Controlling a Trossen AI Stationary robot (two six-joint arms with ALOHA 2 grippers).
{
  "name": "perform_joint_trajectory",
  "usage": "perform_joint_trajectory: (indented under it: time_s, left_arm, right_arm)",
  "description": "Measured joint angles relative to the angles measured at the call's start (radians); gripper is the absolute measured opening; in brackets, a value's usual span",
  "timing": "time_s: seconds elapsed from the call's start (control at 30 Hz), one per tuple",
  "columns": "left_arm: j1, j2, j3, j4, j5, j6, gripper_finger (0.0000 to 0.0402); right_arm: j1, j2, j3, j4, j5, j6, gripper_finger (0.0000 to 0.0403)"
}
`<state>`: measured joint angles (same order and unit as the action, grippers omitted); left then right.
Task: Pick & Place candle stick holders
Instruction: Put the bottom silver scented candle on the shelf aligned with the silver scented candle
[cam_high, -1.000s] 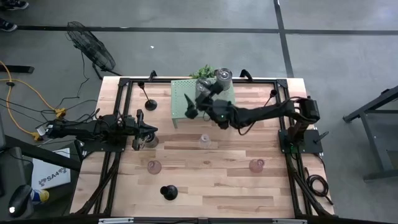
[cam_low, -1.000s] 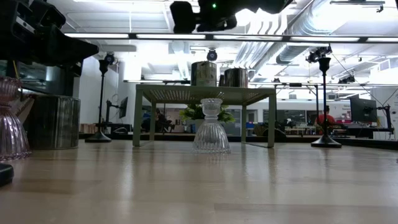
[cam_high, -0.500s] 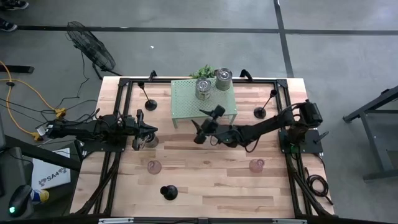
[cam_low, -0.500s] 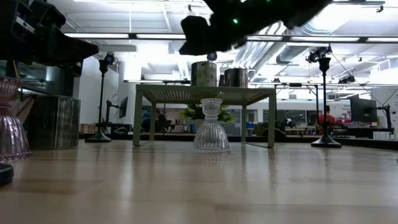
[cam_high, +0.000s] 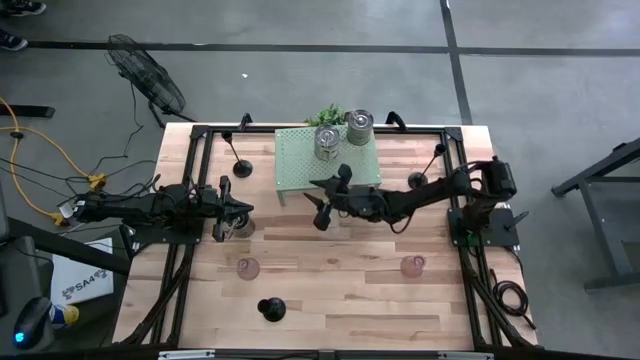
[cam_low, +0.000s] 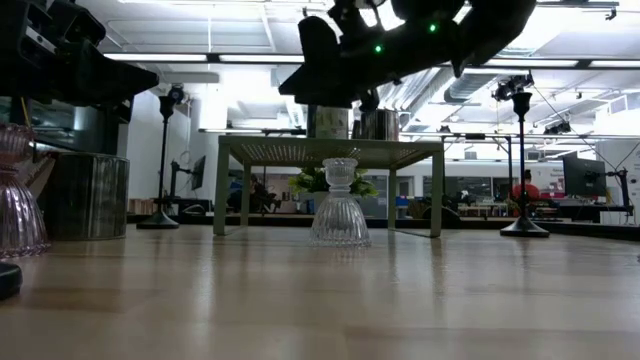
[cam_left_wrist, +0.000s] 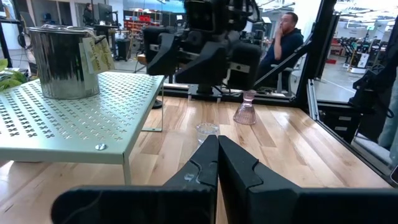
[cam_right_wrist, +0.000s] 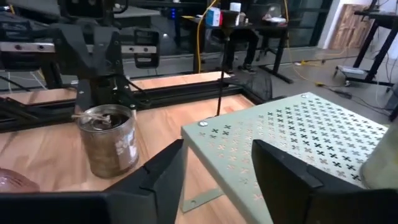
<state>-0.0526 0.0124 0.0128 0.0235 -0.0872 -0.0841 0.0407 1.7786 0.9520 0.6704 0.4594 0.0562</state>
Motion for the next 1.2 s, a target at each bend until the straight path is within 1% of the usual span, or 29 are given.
perform_joint_trajectory:
  time_s: [0.17, 0.33, 0.53, 0.7, 0.77, 1.2]
  left_arm:
    - [0.000, 0.000, 0.000, 0.000, 0.000, 0.000, 0.0000]
    - [0.000, 0.000, 0.000, 0.000, 0.000, 0.000, 0.0000]
    - [0.000, 0.000, 0.000, 0.000, 0.000, 0.000, 0.0000]
    - [0.000, 0.000, 0.000, 0.000, 0.000, 0.000, 0.0000]
    - [0.000, 0.000, 0.000, 0.000, 0.000, 0.000, 0.0000]
    - [0.000, 0.000, 0.000, 0.000, 0.000, 0.000, 0.0000]
  right_arm:
    - [-0.052, 0.000, -0.004, -0.005, -0.037, -0.005, 0.0131]
    - [-0.095, 0.000, -0.044, 0.008, -0.076, -0.005, 0.0079]
    - [-0.116, 0.000, -0.059, 0.024, -0.061, -0.008, 0.0012]
    - [-0.116, 0.000, -0.059, 0.023, 0.067, -0.052, 0.0003]
    - [-0.121, 0.000, -0.059, 0.023, 0.090, -0.084, 0.0003]
    - [-0.192, 0.000, -0.058, -0.007, 0.092, -0.076, 0.0002]
